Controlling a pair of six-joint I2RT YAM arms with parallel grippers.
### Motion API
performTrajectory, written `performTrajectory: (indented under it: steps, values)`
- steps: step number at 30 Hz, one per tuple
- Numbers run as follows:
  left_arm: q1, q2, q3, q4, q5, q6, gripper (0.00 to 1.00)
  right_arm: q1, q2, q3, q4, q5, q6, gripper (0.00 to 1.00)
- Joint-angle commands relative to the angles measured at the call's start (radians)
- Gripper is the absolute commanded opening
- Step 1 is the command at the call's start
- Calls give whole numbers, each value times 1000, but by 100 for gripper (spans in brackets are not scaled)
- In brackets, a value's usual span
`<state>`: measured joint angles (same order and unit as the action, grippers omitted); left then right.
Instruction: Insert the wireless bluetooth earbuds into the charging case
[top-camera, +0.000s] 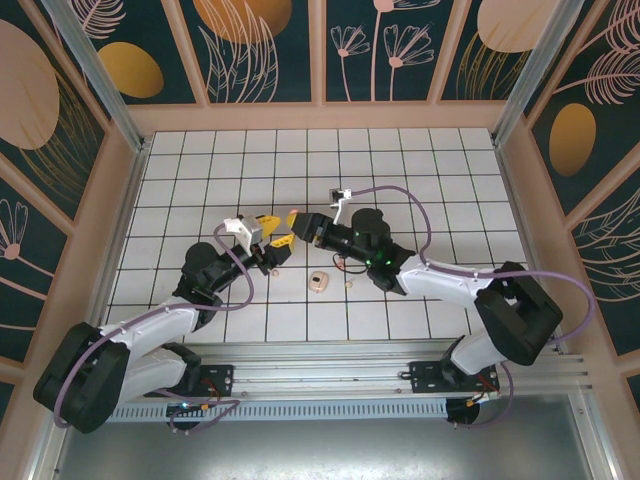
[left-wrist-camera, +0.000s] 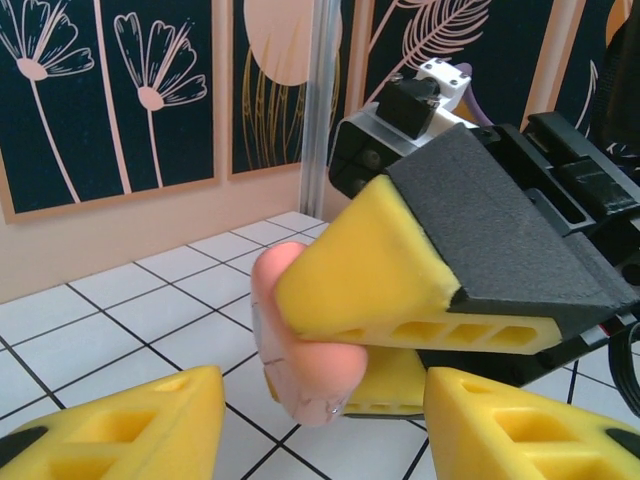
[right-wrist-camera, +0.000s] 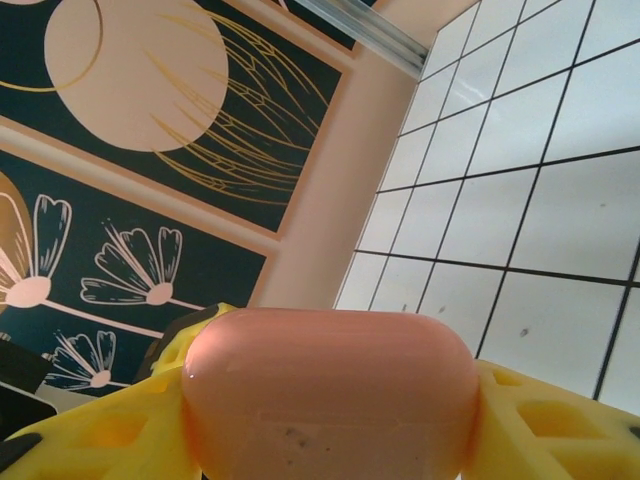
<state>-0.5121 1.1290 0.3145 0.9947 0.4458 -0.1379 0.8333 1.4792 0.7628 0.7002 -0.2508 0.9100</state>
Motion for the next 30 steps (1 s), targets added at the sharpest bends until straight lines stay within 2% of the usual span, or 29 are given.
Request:
performTrajectory:
  steps: [1, 18, 27, 30]
  values:
    - [-11, -5, -10, 41, 28, 23, 55, 13, 23, 43, 100, -29, 45, 52]
    - [-11, -34, 3, 0, -70, 12, 51, 47, 31, 54, 102, -86, 69, 52]
    - [-11, -55, 30, -65, -53, 8, 33, 56, 9, 63, 43, -80, 27, 53]
    - [-11, -51, 57, -104, -35, -22, 26, 57, -29, 42, 40, -40, -8, 62]
